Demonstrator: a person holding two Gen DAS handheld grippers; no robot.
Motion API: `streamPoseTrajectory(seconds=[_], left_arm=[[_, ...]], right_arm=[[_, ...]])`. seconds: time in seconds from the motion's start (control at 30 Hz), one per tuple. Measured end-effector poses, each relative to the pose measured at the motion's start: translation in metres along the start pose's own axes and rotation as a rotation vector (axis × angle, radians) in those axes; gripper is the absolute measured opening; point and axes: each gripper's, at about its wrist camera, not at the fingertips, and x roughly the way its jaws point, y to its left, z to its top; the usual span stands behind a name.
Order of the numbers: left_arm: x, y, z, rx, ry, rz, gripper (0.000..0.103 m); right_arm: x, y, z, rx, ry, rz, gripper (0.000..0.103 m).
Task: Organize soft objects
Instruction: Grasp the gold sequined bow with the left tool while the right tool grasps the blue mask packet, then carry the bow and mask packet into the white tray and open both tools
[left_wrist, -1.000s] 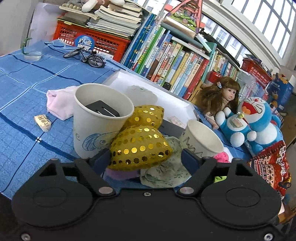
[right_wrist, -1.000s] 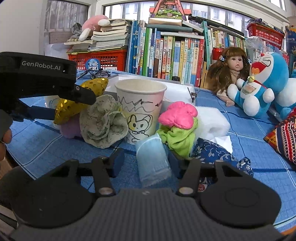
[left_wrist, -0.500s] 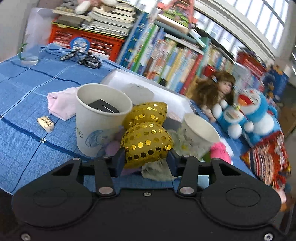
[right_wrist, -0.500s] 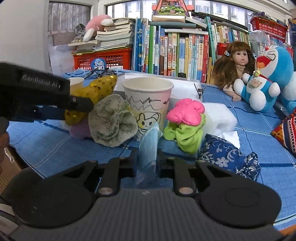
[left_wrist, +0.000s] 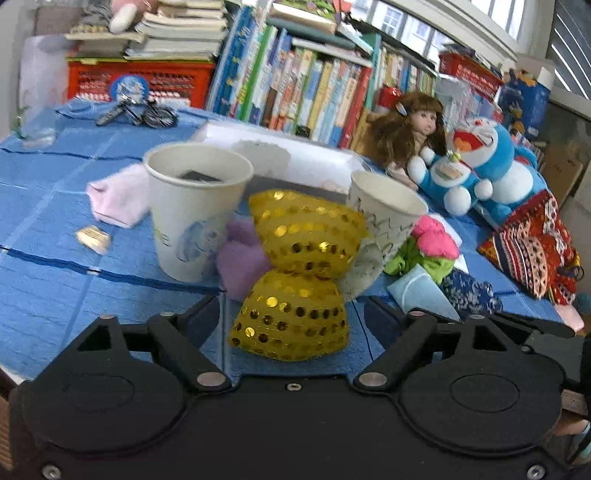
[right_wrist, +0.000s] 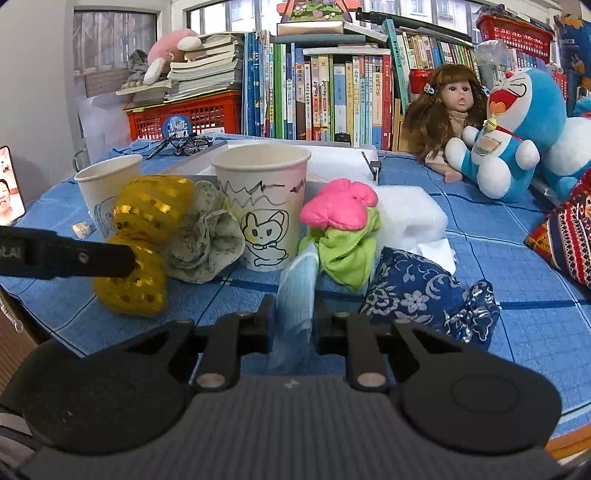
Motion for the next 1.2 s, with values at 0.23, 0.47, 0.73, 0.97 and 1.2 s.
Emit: streamPoseTrajectory(seconds=[0.23, 0.47, 0.73, 0.97, 1.2], left_arm=[[0.02, -0.007, -0.001, 0.026, 0.01, 0.029, 0.077], [0.015, -0.016, -0.003, 0.121, 0.021, -0.019, 0.045], [-0.023, -0.025, 0.025, 0.205, -0.038, -0.1, 0.045], [-0.048, -0.007, 0.076, 0.187, -0.093, -0.128, 0.045], [-0.038, 0.025, 0.137, 0.155, -0.06, -0.096, 0.045]], right_arm=[[0.005, 0.003, 0.001, -0.002, 0.012, 0.001, 0.025], [-0.001, 0.004, 0.006, 0.007, -0.001, 0.013, 0.024], [-0.027, 0.001, 0.028, 0.026, -0.062, 0.019, 0.023], [-0.051, -0.004, 0.061, 0.019, -0.14, 0.014, 0.023], [-0.038, -0.024, 0.106, 0.034, -0.151, -0.018, 0.023]])
